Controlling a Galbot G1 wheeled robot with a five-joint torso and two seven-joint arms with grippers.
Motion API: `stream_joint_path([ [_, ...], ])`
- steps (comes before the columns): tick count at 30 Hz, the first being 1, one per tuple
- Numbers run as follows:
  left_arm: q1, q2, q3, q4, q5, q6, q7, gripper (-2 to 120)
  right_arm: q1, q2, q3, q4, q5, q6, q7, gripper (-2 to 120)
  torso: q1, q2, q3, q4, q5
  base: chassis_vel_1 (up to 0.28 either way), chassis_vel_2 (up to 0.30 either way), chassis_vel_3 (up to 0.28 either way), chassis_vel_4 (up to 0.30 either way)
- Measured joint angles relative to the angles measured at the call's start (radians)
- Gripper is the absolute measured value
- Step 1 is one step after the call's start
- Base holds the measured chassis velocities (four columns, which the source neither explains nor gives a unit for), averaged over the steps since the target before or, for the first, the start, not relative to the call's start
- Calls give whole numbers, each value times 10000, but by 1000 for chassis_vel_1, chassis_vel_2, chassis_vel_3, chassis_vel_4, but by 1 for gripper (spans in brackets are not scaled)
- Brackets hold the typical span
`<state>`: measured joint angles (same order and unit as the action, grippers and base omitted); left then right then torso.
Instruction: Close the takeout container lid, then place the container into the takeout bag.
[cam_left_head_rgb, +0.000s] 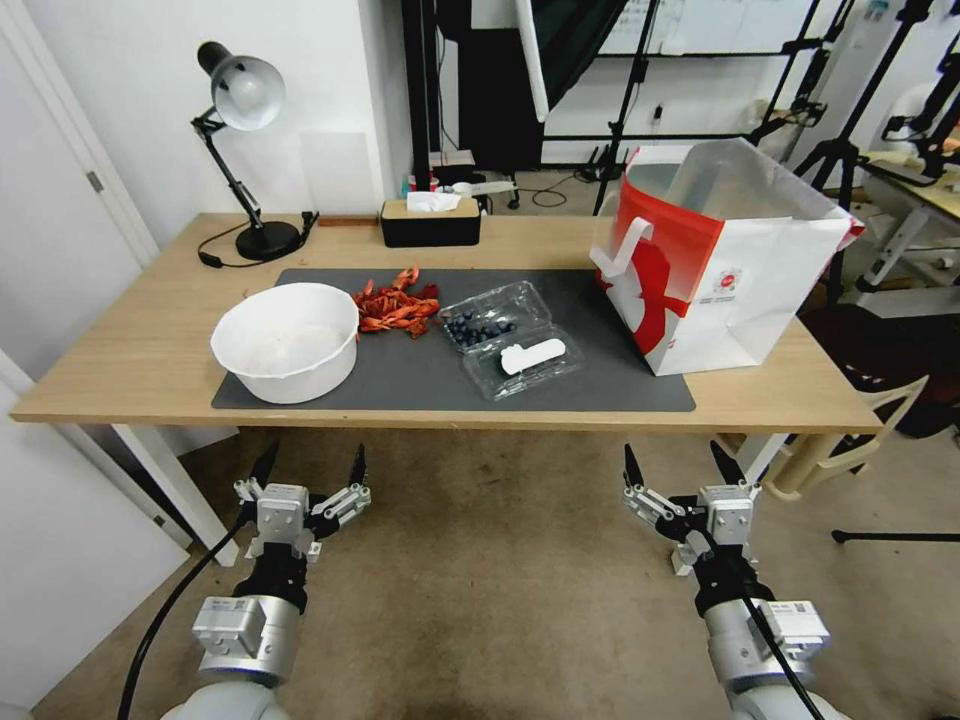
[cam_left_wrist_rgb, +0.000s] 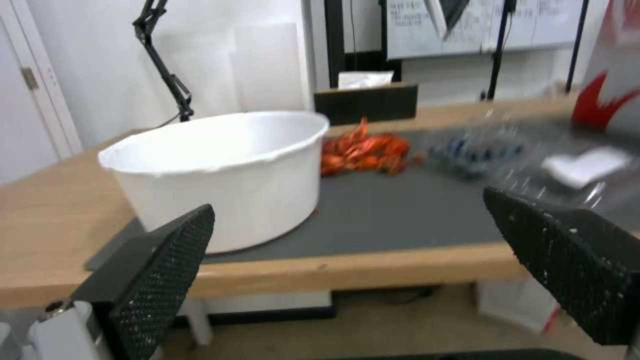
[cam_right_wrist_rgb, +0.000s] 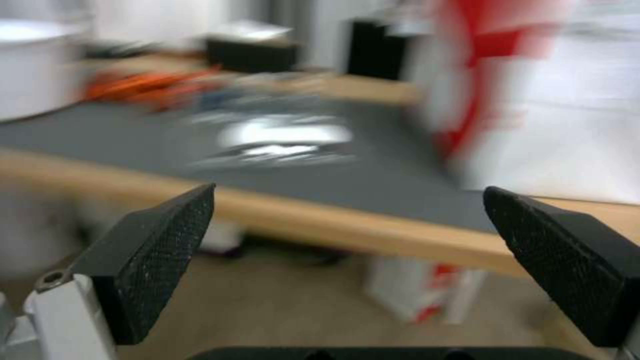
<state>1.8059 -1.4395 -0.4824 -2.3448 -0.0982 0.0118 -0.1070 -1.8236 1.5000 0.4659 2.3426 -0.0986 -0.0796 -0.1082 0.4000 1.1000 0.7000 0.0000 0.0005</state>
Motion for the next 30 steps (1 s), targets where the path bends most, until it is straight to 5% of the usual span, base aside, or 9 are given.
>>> stream_joint_path([
  [5,147,861,976,-618,-1342,153,-1493,100,-7,-50,-199,121,-195,-266,-302,100,0,0,0,-3,-1,0,0,0,0],
  [8,246,962,1172,-570,-1433,8,-1650,100,55,-95,-152,110,-156,-274,-292,100,0,0,0,1,-5,0,0,0,0],
  [26,-357,1376,1158,687,-1097,-972,-1317,100,362,-316,435,-137,875,-277,-401,100,0,0,0,1,-6,0,0,0,0],
  [30,-1267,2047,1364,956,-2311,-819,-837,100,516,-577,727,-326,1624,-128,-632,100,1,0,0,-7,-8,0,0,0,0],
])
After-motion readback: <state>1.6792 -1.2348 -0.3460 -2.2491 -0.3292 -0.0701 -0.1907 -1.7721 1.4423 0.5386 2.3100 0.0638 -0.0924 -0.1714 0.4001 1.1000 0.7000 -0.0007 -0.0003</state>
